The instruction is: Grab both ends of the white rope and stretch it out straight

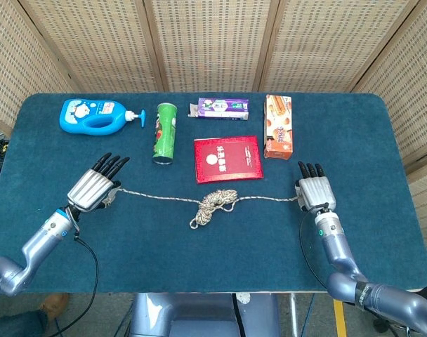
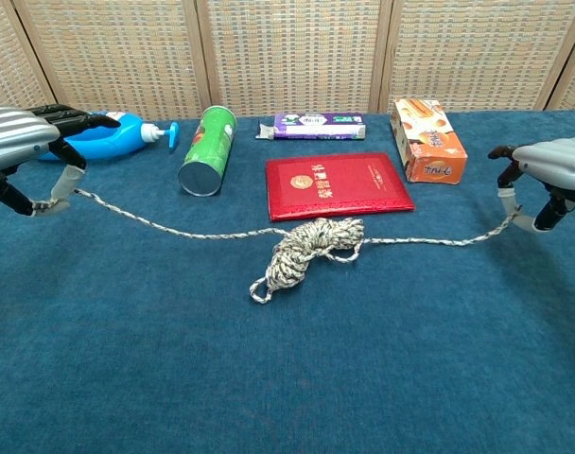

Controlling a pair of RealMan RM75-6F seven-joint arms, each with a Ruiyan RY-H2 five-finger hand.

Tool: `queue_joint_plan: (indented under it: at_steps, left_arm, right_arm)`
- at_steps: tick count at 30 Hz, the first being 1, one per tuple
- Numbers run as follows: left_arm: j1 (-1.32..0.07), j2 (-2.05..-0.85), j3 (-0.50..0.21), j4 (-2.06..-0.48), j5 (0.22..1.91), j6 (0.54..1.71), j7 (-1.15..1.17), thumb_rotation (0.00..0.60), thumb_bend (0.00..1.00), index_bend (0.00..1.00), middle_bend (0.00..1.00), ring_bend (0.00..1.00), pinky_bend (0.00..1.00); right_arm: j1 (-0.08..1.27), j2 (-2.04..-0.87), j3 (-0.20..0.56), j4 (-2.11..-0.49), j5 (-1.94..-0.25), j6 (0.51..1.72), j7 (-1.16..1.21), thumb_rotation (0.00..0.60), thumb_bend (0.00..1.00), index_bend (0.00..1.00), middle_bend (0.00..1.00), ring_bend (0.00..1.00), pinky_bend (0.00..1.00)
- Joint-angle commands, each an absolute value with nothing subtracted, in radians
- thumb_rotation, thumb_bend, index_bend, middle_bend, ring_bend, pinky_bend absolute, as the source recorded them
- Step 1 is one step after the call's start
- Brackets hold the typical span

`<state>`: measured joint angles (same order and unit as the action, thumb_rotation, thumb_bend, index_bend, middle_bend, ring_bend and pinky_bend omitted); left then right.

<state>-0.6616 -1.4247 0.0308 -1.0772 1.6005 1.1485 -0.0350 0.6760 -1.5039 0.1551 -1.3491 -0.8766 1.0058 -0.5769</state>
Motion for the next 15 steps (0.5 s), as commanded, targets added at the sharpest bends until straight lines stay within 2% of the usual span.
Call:
queue_joint_plan:
  at_steps: [1,3,12,15]
  left_arm:
    - [-0.634,-1.393,0.009,-1.128,1.577,1.192,-0.085,0.6,0.0,0.0,0.0,0.0,0.0]
    - [-0.611,-1.364,-0.001,-1.169,1.566,1.226,-0.101,0.6,0.0,0.0,0.0,0.0,0.0]
    - [-0.473,-1.243,-0.024,-1.352,1.466,1.342,-0.084,0.6,0.0,0.0,0.0,0.0,0.0]
    - [-0.405,-1.224,-0.014,-1.383,1.434,1.387,-0.09,0.6,0.0,0.0,0.0,0.0,0.0]
  right_arm:
    - [0.659,-1.479,0.165,-1.391,-0.921,1.04,-0.533,0.6,0.07,0.03,0.0,0.0,0.0]
    - [0.64,-1.459,0.166,-1.418,-0.972,1.083,-0.496,0.6,0.04,0.0,0.0,0.0,0.0]
    - [0.525,-1.384,0.13,-1.475,-1.188,1.264,-0.303,0.6,0.03,0.0,0.0,0.0,0.0]
    - [0.467,-1.369,0.093,-1.471,-1.268,1.339,-0.237,0.6,0.01,0.0,0.0,0.0,0.0]
